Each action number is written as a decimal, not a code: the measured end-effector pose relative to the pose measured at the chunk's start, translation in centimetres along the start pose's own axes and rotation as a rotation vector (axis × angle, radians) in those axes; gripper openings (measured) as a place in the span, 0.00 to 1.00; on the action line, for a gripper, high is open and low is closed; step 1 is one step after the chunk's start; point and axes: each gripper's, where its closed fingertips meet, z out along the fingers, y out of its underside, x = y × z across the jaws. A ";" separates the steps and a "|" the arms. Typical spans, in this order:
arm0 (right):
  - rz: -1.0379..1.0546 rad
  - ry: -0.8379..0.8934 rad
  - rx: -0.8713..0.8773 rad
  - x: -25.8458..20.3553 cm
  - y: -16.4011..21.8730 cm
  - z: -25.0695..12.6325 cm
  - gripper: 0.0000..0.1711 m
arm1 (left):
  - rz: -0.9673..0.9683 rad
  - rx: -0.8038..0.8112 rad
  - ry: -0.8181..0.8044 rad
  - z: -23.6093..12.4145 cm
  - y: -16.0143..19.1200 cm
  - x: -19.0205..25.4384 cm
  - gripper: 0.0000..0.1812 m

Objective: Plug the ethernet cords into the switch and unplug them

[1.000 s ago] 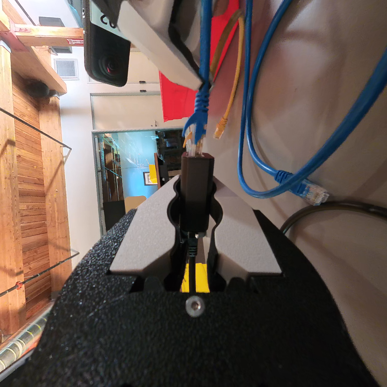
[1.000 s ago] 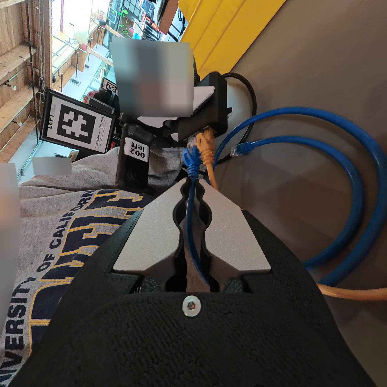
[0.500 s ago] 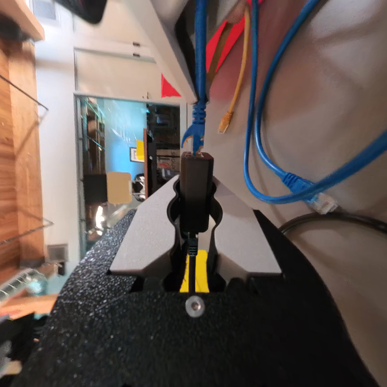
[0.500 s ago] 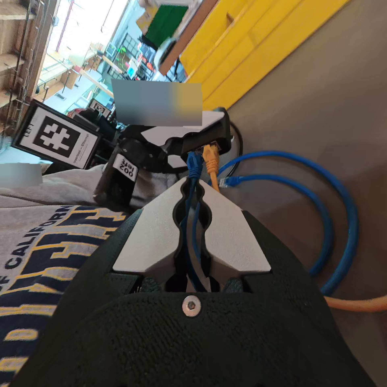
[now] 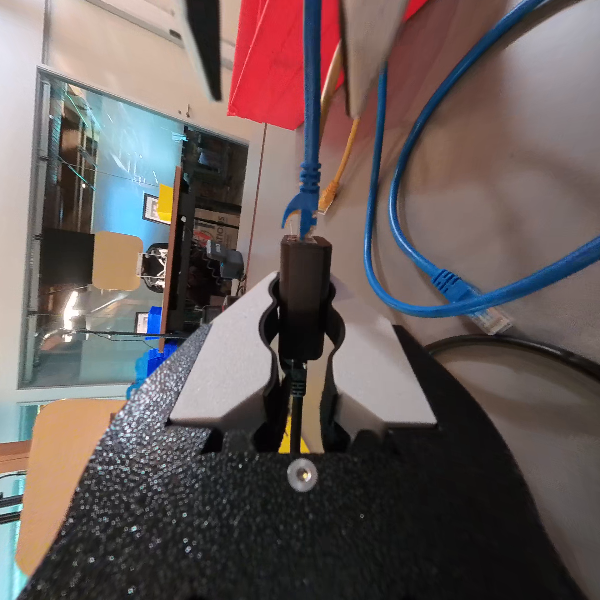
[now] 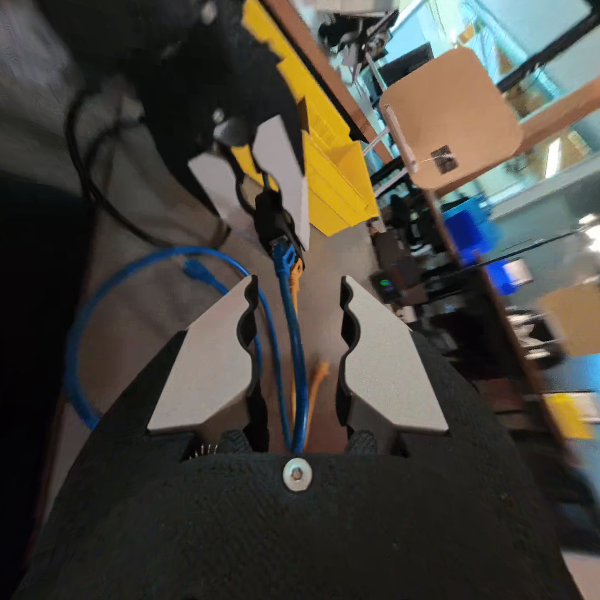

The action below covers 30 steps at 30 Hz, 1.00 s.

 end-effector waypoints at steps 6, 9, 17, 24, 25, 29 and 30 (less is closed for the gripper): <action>-0.426 0.090 -0.174 -1.9 1.8 2.0 0.13 | -0.012 0.027 0.041 -0.1 -0.4 0.7 0.12; -0.497 0.126 -0.198 -1.9 2.0 2.2 0.04 | 0.011 0.027 0.064 0.0 -0.5 1.4 0.12; -0.326 0.144 -0.180 -1.0 1.0 1.9 0.02 | -0.011 0.003 0.017 -0.5 -1.0 0.4 0.12; -0.340 0.145 -0.164 -1.6 -0.4 2.2 0.02 | 0.012 -0.040 0.002 -0.2 -1.1 0.6 0.11; -0.361 0.159 -0.171 -1.5 -0.5 2.1 0.02 | 0.011 -0.040 -0.008 -0.3 -1.2 0.4 0.11; -0.345 0.147 -0.186 -1.6 -0.3 2.2 0.02 | 0.021 -0.057 0.001 -0.2 -1.0 0.6 0.11; -0.342 0.139 -0.196 -1.6 0.0 2.3 0.03 | 0.016 -0.058 0.010 0.0 -0.9 0.7 0.11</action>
